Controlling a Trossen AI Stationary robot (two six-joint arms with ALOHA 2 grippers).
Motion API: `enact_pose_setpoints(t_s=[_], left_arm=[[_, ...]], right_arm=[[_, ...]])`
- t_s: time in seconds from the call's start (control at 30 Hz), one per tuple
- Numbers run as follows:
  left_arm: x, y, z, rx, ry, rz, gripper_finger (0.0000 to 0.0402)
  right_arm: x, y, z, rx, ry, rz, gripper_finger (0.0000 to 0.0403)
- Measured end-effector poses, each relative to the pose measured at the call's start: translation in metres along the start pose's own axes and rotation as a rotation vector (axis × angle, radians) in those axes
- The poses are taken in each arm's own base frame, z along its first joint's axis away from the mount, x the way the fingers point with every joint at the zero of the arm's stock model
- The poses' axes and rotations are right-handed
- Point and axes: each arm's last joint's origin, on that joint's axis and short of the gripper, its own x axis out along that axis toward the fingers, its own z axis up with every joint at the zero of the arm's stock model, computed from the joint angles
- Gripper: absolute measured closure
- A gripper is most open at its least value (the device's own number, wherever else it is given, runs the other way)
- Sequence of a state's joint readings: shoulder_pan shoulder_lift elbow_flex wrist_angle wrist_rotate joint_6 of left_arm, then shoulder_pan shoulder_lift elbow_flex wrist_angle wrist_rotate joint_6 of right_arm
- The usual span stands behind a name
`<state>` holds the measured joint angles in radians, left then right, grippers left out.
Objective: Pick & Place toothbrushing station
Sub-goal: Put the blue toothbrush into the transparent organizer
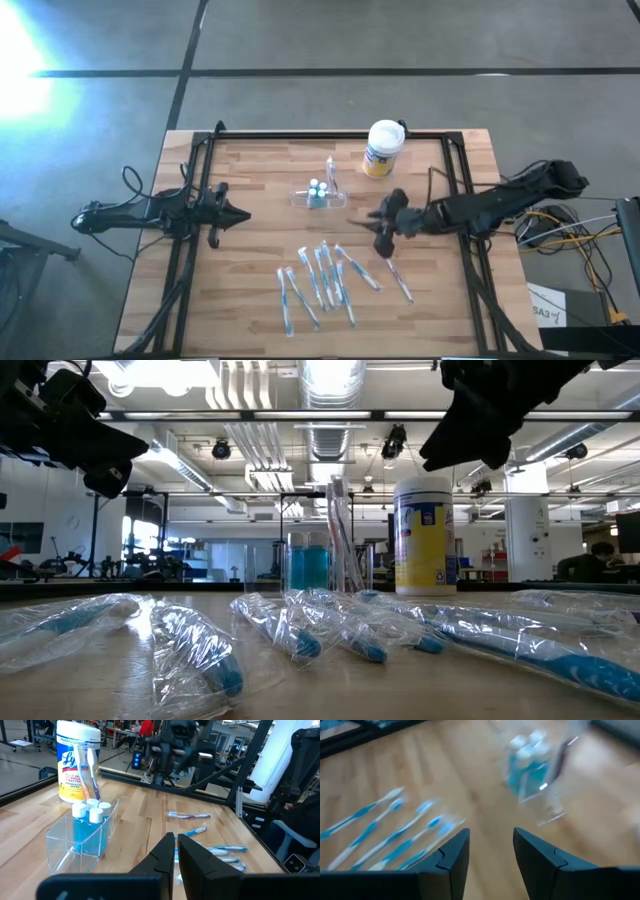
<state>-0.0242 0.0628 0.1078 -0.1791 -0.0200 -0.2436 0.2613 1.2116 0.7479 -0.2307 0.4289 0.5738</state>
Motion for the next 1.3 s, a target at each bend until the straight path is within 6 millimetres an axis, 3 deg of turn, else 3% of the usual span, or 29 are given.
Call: enact_pose_setpoints(t_s=[0.27,0.5,0.8,1.07,1.2,1.3], left_arm=[[0.000,0.000,0.001,-0.001,-0.005,-0.001,0.0376],[0.000,0.000,0.001,-0.018,-0.009,0.003,0.0376],[0.000,0.000,0.001,-0.021,-0.010,0.003,0.0376],[0.000,0.000,0.001,-0.027,-0.009,0.000,0.0376],[0.000,0.000,0.001,-0.028,-0.015,-0.001,0.0376],[0.000,-0.001,0.002,-0.028,-0.026,-0.004,0.0376]], right_arm=[[0.028,0.028,-0.043,0.084,0.205,0.022,0.0250],[0.059,0.046,-0.067,0.109,0.361,0.007,0.0231],[0.087,0.062,-0.074,0.086,0.415,-0.015,0.0211],[0.102,0.060,-0.084,0.084,0.484,-0.031,0.0210],[0.102,0.058,-0.084,0.080,0.488,-0.040,0.0233],[0.100,0.057,-0.082,0.049,0.476,-0.050,0.0273]])
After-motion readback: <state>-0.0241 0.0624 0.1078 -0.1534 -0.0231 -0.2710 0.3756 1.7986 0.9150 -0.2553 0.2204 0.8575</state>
